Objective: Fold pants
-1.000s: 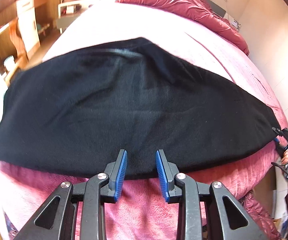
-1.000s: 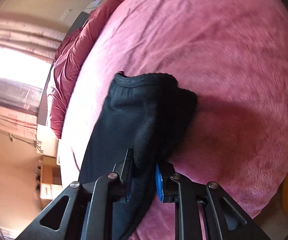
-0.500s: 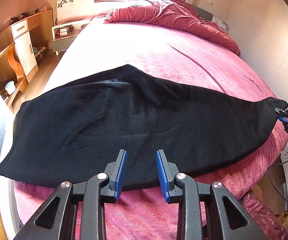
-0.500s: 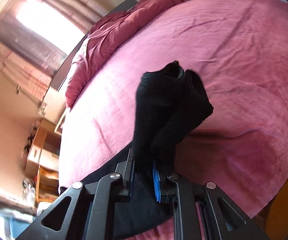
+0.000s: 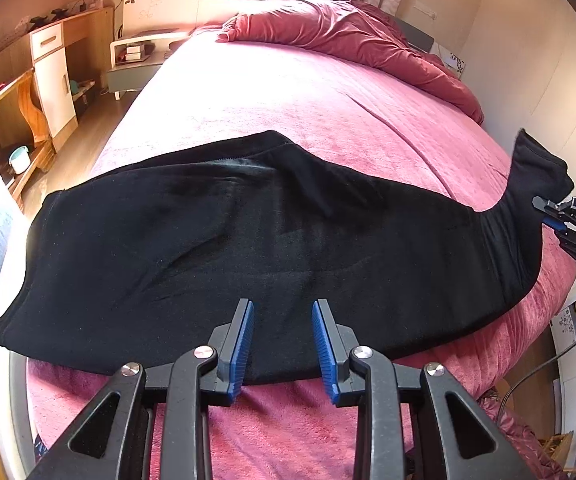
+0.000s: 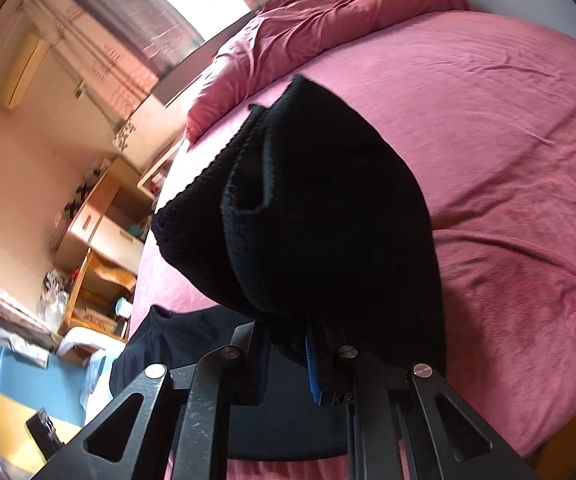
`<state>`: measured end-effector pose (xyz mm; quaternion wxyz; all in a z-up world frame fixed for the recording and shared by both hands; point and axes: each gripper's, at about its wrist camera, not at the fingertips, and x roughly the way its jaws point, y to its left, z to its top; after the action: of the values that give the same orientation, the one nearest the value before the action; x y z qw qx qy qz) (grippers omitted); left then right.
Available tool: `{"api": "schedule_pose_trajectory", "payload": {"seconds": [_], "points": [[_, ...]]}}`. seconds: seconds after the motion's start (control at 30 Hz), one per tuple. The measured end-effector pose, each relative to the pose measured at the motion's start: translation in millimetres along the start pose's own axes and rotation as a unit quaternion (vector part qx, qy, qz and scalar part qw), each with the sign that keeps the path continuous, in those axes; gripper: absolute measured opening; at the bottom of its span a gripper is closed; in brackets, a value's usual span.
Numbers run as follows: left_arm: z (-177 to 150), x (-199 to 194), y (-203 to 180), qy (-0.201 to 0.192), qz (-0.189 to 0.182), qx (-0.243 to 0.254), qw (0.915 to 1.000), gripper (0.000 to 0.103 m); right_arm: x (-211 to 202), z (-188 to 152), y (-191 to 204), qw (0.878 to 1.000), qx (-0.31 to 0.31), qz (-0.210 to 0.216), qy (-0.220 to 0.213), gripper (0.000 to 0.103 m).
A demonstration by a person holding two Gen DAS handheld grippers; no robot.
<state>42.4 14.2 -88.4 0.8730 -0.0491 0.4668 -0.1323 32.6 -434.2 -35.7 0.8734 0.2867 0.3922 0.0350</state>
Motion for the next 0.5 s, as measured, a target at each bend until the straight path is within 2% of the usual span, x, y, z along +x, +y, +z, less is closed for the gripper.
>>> {"api": "schedule_pose_trajectory", "payload": {"seconds": [0.27, 0.5], "points": [[-1, 12, 16, 0.028, -0.030, -0.045, 0.9982, 0.031, 49, -33, 65, 0.994, -0.085, -0.013, 0.069, 0.016], [0, 31, 43, 0.071, -0.086, -0.129, 0.9854, 0.029, 104, -83, 111, 0.977, -0.160, -0.041, 0.131, 0.016]]}}
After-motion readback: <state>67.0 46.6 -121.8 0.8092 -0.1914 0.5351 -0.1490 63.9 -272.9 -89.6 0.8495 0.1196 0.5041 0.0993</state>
